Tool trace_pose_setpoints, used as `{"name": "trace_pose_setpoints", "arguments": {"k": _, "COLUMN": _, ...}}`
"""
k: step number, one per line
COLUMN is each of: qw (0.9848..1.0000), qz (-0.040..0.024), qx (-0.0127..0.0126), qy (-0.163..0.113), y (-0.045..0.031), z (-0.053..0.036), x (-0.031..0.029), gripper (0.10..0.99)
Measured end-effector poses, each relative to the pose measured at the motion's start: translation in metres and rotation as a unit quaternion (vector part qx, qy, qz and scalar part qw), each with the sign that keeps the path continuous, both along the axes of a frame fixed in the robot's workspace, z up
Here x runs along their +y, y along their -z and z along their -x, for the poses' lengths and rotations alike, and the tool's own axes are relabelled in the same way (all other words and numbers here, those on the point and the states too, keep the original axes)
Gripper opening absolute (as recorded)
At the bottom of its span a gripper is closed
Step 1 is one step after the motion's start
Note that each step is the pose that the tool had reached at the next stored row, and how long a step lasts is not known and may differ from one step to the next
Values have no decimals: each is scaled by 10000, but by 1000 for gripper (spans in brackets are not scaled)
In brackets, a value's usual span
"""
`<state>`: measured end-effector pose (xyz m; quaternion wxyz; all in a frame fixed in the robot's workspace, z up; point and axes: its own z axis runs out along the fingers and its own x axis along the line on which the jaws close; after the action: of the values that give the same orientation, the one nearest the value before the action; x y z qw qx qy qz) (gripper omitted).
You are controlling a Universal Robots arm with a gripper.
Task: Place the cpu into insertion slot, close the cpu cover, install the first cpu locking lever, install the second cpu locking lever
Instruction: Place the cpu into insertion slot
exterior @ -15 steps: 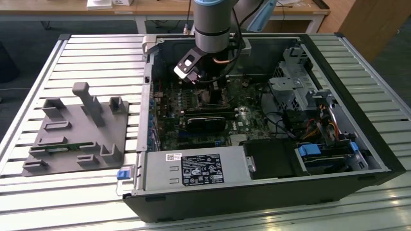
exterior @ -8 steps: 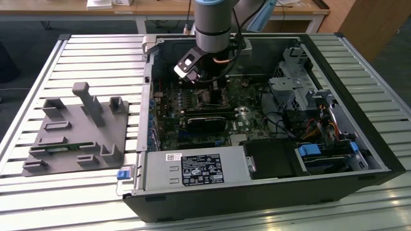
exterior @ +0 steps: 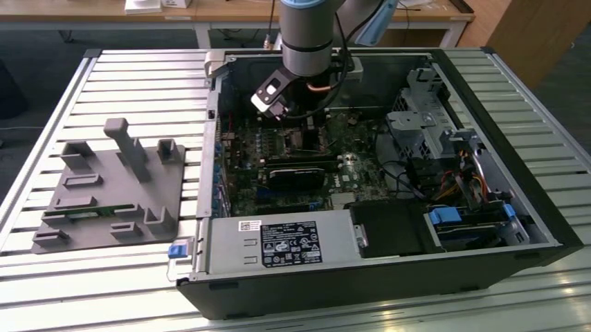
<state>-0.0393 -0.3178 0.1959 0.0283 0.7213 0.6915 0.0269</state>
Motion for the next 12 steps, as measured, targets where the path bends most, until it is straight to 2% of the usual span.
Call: {"name": "trace_pose_setpoints", "arguments": {"k": 12, "qw": 10000, "qz": 0, "qx": 0, "qy": 1, "y": 23, "z": -2, "x": 0, "gripper": 541}}
